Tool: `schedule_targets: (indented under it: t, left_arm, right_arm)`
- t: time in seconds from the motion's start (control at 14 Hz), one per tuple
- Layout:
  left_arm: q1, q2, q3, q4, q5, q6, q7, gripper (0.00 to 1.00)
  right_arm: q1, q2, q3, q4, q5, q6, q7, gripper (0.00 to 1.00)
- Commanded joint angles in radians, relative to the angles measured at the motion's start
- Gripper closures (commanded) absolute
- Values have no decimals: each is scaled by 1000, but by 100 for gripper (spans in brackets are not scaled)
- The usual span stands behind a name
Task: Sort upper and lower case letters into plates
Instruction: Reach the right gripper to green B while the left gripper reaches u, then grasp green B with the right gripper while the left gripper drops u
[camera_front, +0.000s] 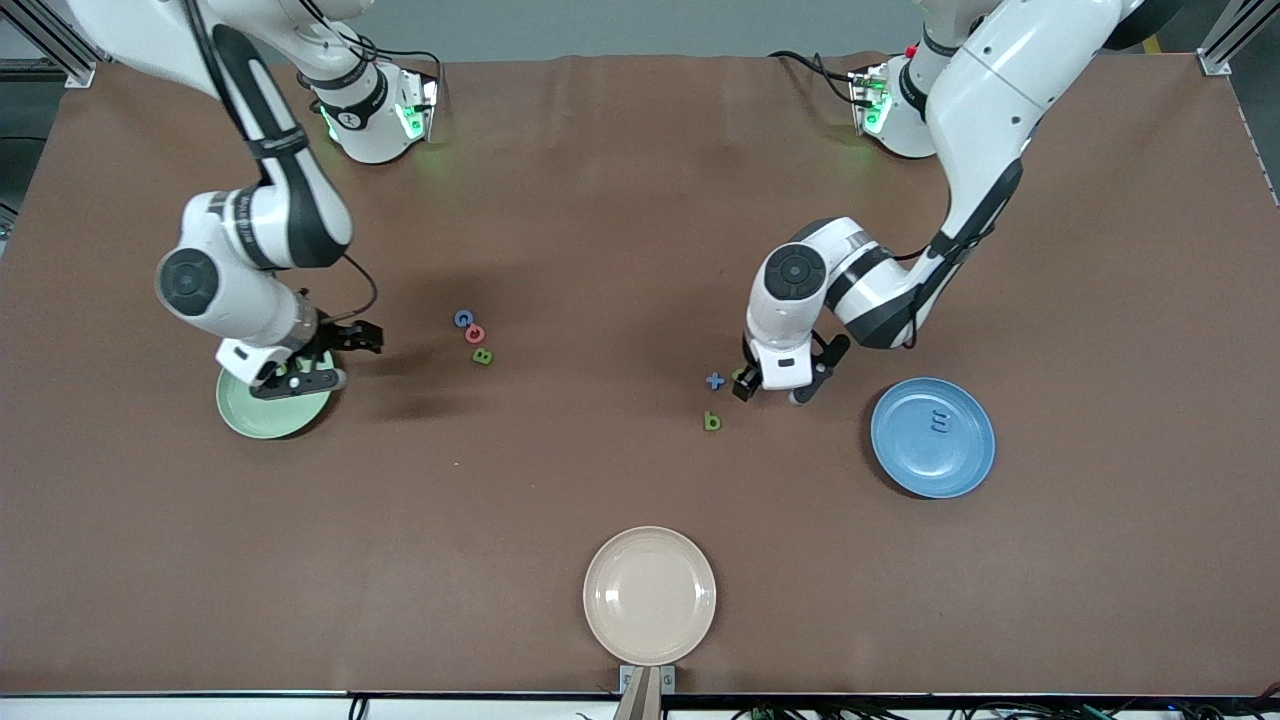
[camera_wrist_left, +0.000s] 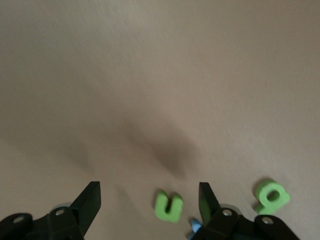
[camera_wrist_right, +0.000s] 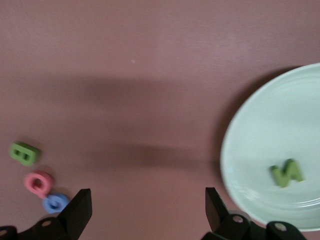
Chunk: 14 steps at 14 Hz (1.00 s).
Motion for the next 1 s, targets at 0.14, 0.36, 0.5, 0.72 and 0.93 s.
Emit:
schedule_targets:
  t: [0.14, 0.36, 0.5, 0.72, 0.93]
  left_arm:
    - [-21, 62, 9, 48, 58, 22, -48, 23]
    - [-20, 68, 9, 44, 58, 29, -52, 38]
    - [-21, 70, 8, 45, 58, 29, -52, 56]
    - [-20, 68, 9, 45, 58, 29, -52, 90]
    - [0, 35, 8, 48, 59, 18, -41, 99]
  right_arm:
    - [152, 83, -7, 20, 27, 135, 353, 0]
    - [226, 154, -9, 39, 25, 217, 492, 0]
    - [238, 175, -9, 57, 25, 217, 549, 0]
    - [278, 206, -11, 69, 25, 219, 620, 0]
    - [299, 229, -11, 71, 24, 222, 635, 3]
